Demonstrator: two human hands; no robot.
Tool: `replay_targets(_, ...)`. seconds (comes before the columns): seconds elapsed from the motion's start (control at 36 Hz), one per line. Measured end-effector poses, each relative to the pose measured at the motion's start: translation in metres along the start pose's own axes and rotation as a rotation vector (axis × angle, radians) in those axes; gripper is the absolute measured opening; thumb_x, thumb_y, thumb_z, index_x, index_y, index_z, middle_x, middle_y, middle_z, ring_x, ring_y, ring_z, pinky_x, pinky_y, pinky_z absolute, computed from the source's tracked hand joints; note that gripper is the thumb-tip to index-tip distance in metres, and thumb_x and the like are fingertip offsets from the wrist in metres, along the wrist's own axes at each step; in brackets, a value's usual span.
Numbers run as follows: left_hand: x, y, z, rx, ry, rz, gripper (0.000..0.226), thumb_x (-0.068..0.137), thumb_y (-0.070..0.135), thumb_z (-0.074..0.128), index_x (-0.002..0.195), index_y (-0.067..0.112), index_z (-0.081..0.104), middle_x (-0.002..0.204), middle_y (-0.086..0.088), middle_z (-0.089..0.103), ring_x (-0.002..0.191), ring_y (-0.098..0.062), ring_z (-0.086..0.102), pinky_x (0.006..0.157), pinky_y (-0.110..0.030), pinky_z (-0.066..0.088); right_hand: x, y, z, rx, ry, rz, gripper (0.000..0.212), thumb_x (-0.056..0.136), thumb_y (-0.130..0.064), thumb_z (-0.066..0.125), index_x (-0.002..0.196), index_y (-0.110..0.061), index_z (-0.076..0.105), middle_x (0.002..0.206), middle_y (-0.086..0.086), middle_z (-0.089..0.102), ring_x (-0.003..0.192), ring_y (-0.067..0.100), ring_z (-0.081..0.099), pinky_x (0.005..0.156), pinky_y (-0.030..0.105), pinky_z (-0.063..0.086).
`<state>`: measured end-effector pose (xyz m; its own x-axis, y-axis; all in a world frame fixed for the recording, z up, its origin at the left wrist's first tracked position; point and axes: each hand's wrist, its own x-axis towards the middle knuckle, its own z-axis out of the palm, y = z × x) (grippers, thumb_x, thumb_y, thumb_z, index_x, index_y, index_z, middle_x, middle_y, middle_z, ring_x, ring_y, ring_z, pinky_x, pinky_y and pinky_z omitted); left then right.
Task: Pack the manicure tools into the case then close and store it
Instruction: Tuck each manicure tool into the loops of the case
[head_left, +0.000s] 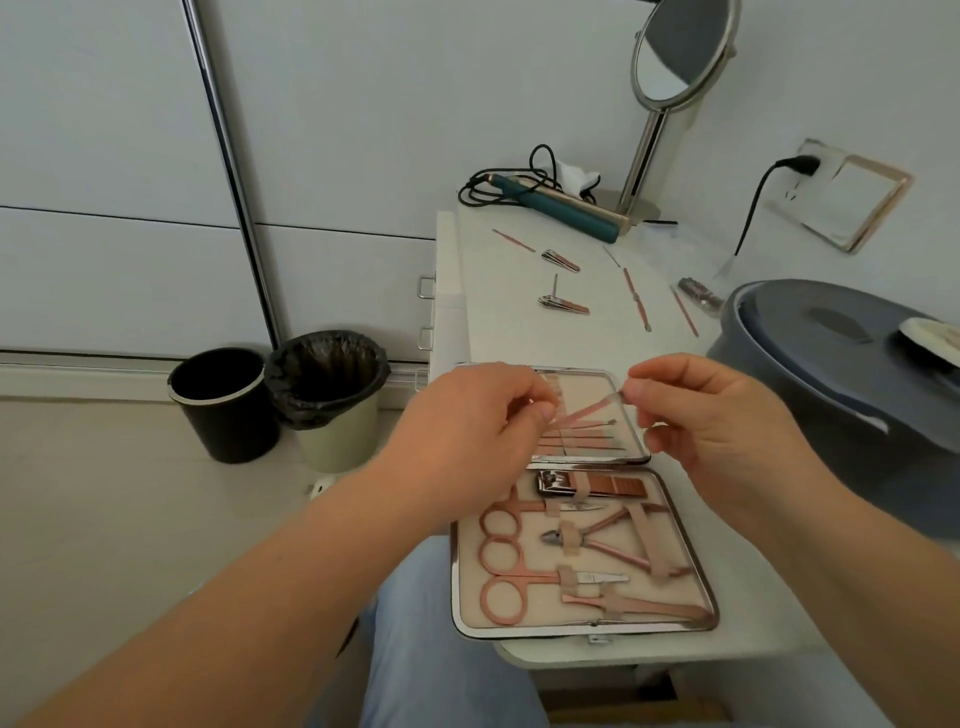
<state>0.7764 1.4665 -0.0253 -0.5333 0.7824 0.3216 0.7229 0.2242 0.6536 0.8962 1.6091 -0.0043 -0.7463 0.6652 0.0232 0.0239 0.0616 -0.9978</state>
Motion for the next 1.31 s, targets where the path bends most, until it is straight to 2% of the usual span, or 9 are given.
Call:
replay_targets(0.11,0.007,-0.009,0.002,0.129,0.006,0.012,0.022,0.087,0.025,0.048,0.105,0.031,0.06,0.101,0.012,0.057,0.096,-0.007,0.048,0.08,-0.025,0.038,0.005,0.008,-0.017,-0.026,0.161,0.027,0.013,0.077,-0.008,0.068,0.07,-0.019,0.068,0.062,-0.003,0.065,0.055,0.007,0.056,0.052,0.024,0.046)
replay_targets(0.19,0.009,-0.018,0.006,0.201,-0.025,0.019,0.032,0.083,0.013,0.045,0.107,0.028,0.06,0.11,0.007,0.057,0.103,-0.011,0.045,0.086,-0.023,0.032,0.007,0.015,-0.023,-0.11,0.262,0.017,0.011,0.079,-0.008,0.066,0.074,-0.018,0.064,0.057,-0.004,0.061,0.05,0.005,0.055,0.048,0.02,0.045)
replay_targets(0.39,0.012,-0.026,0.008,0.219,-0.028,0.016,0.018,0.083,0.028,0.054,0.095,0.033,0.066,0.104,0.014,0.058,0.098,-0.006,0.048,0.081,-0.019,0.027,0.01,0.024,-0.029,-0.252,0.271,-0.024,0.004,0.082,-0.014,0.064,0.079,-0.015,0.062,0.048,-0.006,0.061,0.04,0.001,0.05,0.042,0.012,0.045)
replay_targets(0.56,0.024,-0.019,0.003,0.13,-0.034,-0.086,0.003,0.075,0.035,0.063,0.072,0.035,0.066,0.085,0.015,0.058,0.087,-0.008,0.054,0.082,-0.034,0.045,0.018,0.029,-0.028,-0.207,0.28,0.014,0.006,0.08,-0.018,0.067,0.075,-0.019,0.063,0.05,-0.006,0.062,0.042,0.003,0.053,0.053,0.024,0.045)
replay_targets(0.64,0.028,-0.018,0.003,0.156,-0.054,-0.087,0.009,0.071,0.038,0.067,0.064,0.034,0.063,0.081,0.016,0.055,0.088,-0.009,0.053,0.083,-0.035,0.045,0.021,0.031,-0.028,-0.195,0.267,0.02,0.007,0.079,-0.016,0.068,0.075,-0.02,0.063,0.049,-0.006,0.061,0.043,0.005,0.053,0.051,0.025,0.044)
replay_targets(0.83,0.037,-0.02,0.001,0.156,-0.115,-0.094,0.007,0.072,0.036,0.069,0.068,0.03,0.068,0.084,0.012,0.061,0.09,-0.009,0.05,0.08,-0.027,0.041,0.027,0.033,-0.028,-0.265,0.208,0.015,0.009,0.079,-0.013,0.068,0.079,-0.02,0.061,0.048,-0.004,0.06,0.042,0.006,0.052,0.045,0.02,0.044)
replay_targets(0.94,0.038,-0.022,0.002,0.161,-0.113,-0.091,0.005,0.074,0.035,0.068,0.07,0.03,0.068,0.086,0.011,0.061,0.093,-0.011,0.05,0.084,-0.031,0.042,0.033,0.032,-0.03,-0.336,0.157,0.034,0.006,0.078,-0.012,0.068,0.08,-0.015,0.062,0.047,-0.003,0.061,0.037,0.005,0.05,0.039,0.014,0.043)
replay_targets(1.11,0.035,-0.024,0.001,0.124,-0.106,-0.076,0.007,0.074,0.036,0.066,0.069,0.031,0.068,0.085,0.016,0.057,0.093,-0.009,0.05,0.084,-0.031,0.043,0.041,0.032,-0.034,-0.371,0.048,0.114,0.011,0.076,-0.007,0.069,0.073,-0.016,0.063,0.05,0.001,0.063,0.041,0.01,0.053,0.039,0.017,0.041)
replay_targets(1.31,0.028,-0.028,0.007,0.112,-0.067,-0.028,0.018,0.081,0.034,0.054,0.093,0.035,0.067,0.095,0.011,0.053,0.098,-0.011,0.045,0.092,-0.032,0.035,0.048,0.024,-0.03,-0.466,-0.068,0.18,0.007,0.076,-0.009,0.07,0.077,-0.013,0.064,0.047,-0.001,0.062,0.041,0.005,0.054,0.038,0.015,0.042)
